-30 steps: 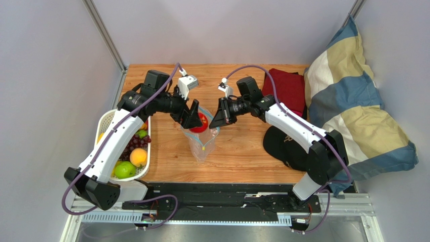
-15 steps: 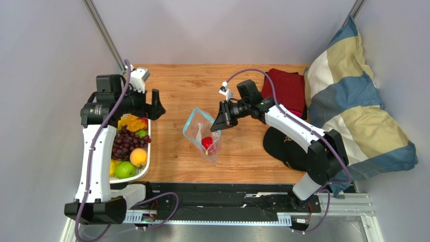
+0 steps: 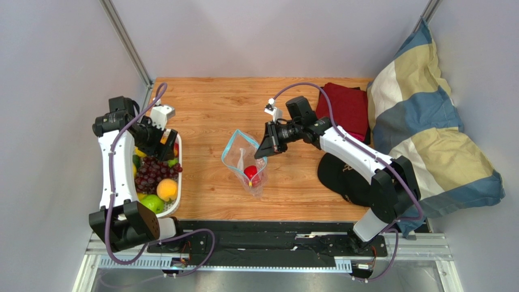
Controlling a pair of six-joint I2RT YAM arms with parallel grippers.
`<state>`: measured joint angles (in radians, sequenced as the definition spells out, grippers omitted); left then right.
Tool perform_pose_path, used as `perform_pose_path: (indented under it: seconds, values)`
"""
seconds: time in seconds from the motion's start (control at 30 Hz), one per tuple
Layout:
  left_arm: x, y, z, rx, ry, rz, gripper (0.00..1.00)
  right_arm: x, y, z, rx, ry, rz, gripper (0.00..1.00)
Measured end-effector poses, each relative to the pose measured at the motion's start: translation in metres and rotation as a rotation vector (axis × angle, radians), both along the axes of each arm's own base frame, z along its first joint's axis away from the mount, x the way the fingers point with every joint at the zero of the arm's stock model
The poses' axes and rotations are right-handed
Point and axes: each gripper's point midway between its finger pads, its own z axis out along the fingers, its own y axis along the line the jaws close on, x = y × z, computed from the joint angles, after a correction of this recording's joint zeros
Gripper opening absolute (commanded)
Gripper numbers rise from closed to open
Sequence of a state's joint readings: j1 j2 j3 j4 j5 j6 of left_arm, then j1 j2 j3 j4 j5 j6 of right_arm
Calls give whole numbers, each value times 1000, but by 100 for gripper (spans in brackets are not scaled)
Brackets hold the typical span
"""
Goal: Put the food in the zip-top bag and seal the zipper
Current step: Place the fake fruit in the zipper food storage bag, then pick up the fake vegetable from the bin.
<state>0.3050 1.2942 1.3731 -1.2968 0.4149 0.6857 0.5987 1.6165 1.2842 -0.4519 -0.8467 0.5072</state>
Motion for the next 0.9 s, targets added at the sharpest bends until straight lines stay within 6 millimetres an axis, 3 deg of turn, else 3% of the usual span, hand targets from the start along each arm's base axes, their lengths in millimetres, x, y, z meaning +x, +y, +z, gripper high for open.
perform_pose_path:
  seconds: [0.17, 0.33, 0.57, 0.9]
  values:
    - [32, 21, -12, 45, -20, 42, 86, 1, 0, -2, -4, 0, 0, 0]
    - [61, 38, -46, 152, 33, 59, 88, 5, -1, -11, -22, 11, -6, 0]
    - [69, 32, -79, 318, 44, 28, 84, 9, -3, -23, -49, 36, -15, 0]
    - [83, 40, -100, 486, 19, 27, 82, 15, -4, -26, -55, 41, -26, 0]
